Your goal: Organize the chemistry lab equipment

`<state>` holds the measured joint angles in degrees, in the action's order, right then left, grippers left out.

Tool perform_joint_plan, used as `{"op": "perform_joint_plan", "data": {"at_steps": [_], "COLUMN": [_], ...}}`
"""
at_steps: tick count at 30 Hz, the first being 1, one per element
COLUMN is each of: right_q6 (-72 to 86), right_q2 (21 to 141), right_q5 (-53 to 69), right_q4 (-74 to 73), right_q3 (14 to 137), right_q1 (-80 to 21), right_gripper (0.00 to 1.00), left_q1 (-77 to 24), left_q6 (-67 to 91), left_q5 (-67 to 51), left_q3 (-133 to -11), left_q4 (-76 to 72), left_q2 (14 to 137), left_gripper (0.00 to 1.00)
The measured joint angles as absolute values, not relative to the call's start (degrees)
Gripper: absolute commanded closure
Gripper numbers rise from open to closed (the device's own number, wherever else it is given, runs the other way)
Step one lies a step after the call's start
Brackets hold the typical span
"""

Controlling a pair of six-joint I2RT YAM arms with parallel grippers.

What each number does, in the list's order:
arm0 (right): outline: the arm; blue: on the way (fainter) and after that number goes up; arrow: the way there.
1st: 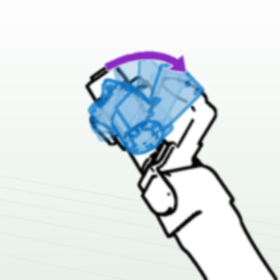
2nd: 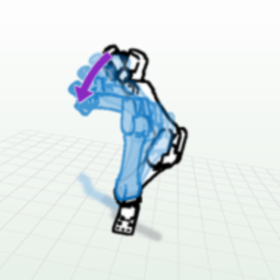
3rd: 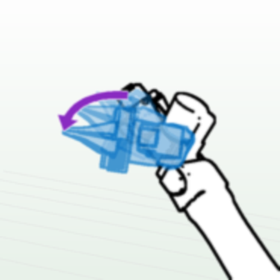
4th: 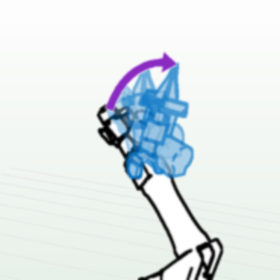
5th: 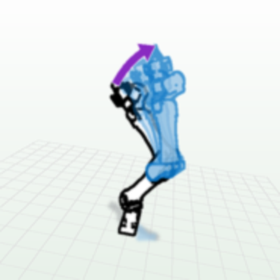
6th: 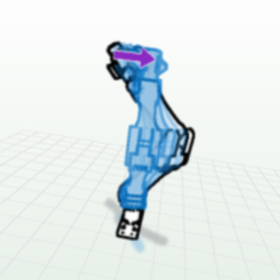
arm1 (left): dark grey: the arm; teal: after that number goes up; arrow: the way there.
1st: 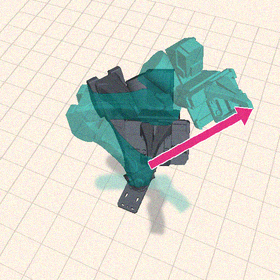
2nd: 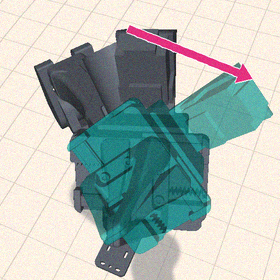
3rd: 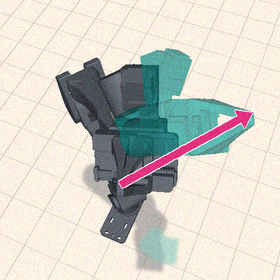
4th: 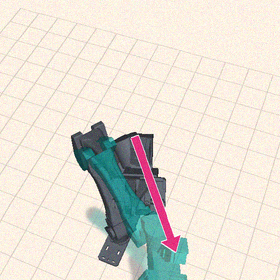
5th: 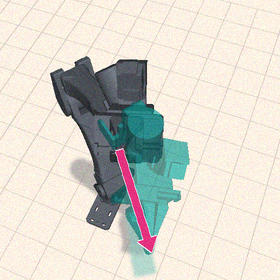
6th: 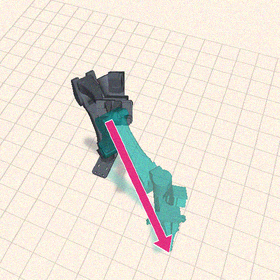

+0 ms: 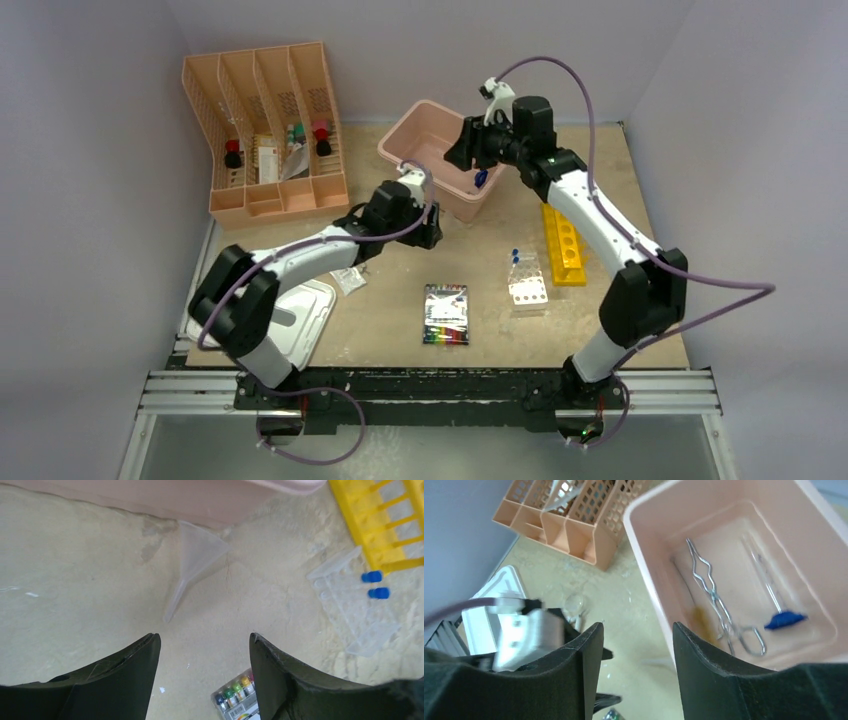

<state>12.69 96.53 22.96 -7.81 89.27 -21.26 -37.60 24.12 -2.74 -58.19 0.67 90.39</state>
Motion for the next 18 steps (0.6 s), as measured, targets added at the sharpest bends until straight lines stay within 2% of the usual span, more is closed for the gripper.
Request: {"op": "perform_joint_plan", "data": {"at_steps": [8,14,18], "right_q6": [16.58,17.12,17.06], "right_q2": [80.64,74.04,73.47], "right_q5": [16.08,11.14,8.71], "right_q4": [-7.92,-8.54,-9.58], "right_q3": [74.06,70.52,70.35], "right_q1": [-21.26,-21.26,-21.26], "right_gripper": [0.42,0.42,0.42], "left_q1": [-39.88,-39.77,-39.77], "left_q6": [16.34,11.73,9.28], "left_q5": [0.67,1.74,1.26], "left_q3": [-65.10,-66.43,-66.43], "left_q4": [1.04,0.43,0.08], "left_q2": [104.81,107.31,108.49], "left_gripper": [0.43,0.59,0.65]}}
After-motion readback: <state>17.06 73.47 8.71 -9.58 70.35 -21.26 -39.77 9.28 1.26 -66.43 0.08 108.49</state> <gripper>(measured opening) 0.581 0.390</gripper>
